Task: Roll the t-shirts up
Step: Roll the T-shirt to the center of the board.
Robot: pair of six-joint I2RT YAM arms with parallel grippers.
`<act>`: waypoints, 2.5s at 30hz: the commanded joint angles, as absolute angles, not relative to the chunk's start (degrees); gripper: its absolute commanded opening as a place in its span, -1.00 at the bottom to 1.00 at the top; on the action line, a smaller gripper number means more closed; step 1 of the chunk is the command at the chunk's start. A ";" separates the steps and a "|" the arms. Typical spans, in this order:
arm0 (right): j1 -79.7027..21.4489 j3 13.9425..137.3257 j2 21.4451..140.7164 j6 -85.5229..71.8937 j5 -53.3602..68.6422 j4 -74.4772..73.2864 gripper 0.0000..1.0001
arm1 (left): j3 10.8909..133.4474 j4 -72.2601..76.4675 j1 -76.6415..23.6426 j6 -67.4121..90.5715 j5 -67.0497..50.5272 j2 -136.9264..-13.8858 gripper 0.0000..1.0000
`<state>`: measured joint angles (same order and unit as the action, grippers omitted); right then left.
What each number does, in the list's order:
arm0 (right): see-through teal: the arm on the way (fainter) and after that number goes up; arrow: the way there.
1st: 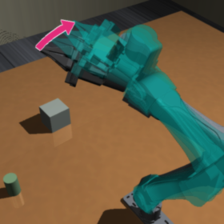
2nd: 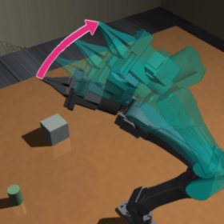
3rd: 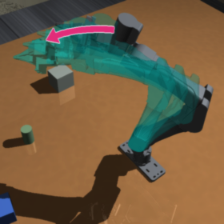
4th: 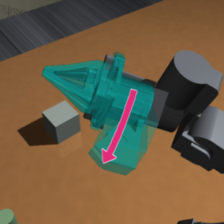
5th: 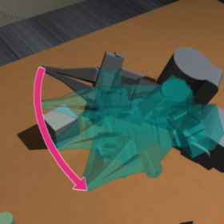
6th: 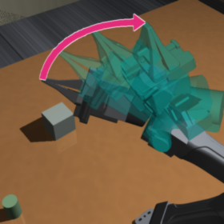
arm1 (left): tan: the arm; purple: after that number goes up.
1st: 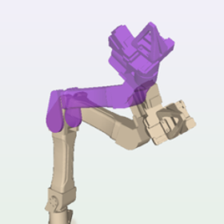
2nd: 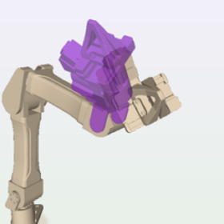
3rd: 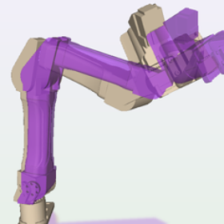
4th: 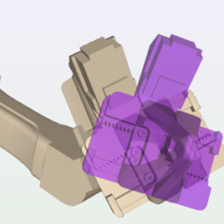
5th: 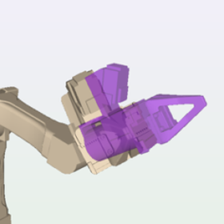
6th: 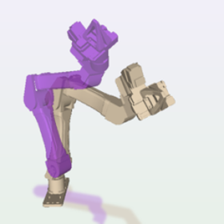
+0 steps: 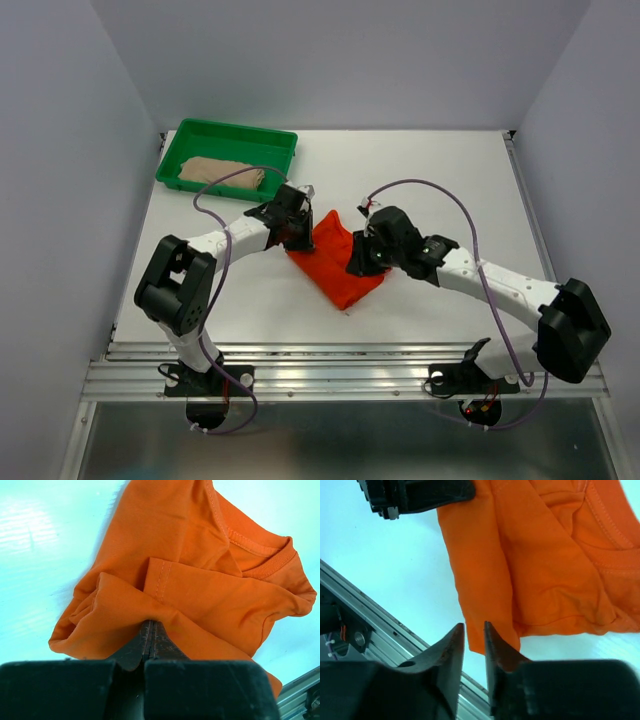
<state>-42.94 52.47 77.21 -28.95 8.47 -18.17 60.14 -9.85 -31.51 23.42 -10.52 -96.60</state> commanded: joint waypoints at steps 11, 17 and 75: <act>-47.20 49.76 88.33 -34.98 0.26 -16.62 -0.99 | 63.72 -9.40 -31.91 22.50 -10.81 -97.03 -1.00; -47.72 44.83 90.61 -35.25 -2.28 -14.33 -0.99 | 64.77 -9.40 -31.90 22.50 -10.90 -98.79 -1.00; -70.40 80.94 105.46 -14.68 -40.16 -34.28 0.25 | 65.22 -24.26 -15.57 23.38 3.07 -71.90 -1.00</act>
<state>-68.12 77.10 101.78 -17.04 -30.79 -30.63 66.59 -22.70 -19.29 24.16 2.31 -76.23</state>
